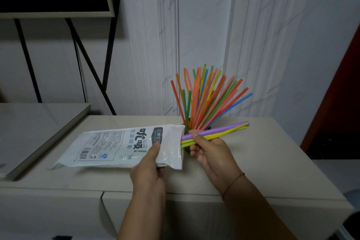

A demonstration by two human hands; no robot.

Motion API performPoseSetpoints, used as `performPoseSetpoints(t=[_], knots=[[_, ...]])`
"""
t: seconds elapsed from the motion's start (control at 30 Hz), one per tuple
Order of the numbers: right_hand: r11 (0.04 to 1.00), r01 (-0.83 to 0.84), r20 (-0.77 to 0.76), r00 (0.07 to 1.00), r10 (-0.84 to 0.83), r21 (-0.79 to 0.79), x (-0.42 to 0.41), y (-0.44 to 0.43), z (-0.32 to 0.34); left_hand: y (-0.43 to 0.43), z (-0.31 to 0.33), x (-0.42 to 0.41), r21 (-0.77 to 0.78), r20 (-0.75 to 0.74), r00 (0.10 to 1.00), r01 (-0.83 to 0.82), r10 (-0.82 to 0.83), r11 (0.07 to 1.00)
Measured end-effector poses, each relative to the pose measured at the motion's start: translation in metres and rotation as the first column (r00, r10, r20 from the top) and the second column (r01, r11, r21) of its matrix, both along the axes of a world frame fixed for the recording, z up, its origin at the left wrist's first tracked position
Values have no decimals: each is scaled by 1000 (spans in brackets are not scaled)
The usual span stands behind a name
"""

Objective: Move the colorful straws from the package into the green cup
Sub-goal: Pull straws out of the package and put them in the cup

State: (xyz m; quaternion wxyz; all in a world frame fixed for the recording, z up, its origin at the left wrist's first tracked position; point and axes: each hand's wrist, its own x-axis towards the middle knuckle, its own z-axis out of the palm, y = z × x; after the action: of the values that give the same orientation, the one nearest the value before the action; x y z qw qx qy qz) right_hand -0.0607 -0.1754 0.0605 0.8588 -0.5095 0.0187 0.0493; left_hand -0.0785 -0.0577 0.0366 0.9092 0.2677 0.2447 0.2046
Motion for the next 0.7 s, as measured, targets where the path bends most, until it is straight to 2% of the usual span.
performPoseSetpoints(t=[0.23, 0.7], knots=[[994, 109, 24, 994, -108, -31, 6, -18, 4, 9, 0, 1, -42, 1, 1000, -5, 5, 999], [976, 176, 76, 983, -167, -131, 14, -28, -2, 17, -2, 0, -81, -59, 997, -62, 57, 995]])
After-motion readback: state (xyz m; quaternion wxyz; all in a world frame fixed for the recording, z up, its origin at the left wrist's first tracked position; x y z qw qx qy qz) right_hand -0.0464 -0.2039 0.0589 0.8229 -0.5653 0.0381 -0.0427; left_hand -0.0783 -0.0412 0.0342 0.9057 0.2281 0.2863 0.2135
